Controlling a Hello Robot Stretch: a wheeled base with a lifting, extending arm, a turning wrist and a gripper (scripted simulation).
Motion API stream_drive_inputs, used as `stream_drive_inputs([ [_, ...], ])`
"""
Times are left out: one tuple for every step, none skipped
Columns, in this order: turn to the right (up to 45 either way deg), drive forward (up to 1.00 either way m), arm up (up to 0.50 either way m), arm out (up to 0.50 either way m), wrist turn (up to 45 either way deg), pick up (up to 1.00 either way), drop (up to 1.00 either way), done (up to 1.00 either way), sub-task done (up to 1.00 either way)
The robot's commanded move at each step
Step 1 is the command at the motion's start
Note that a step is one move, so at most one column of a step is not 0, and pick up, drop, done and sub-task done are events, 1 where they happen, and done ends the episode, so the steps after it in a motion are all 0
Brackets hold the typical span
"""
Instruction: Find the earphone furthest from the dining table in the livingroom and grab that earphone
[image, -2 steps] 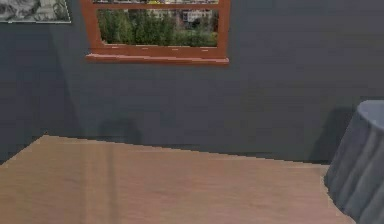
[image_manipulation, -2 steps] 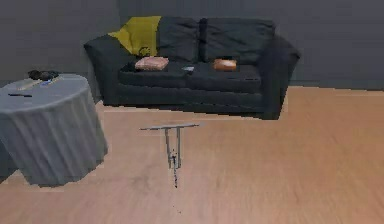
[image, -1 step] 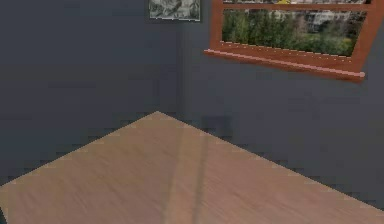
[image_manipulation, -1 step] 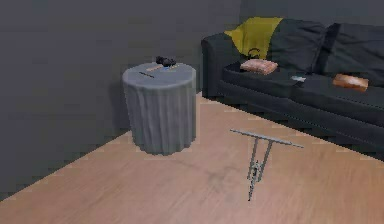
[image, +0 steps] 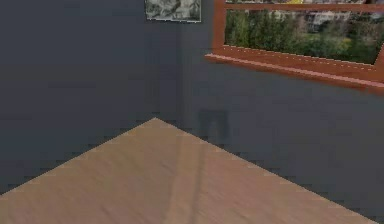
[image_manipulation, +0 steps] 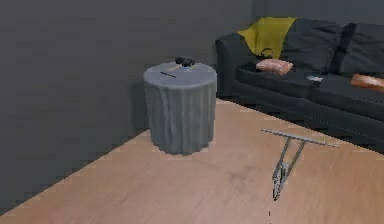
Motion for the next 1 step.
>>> stream_drive_inputs([
  [39.0,0.00,0.00,0.00,0.0,0.00,0.00,0.00,0.00],
])
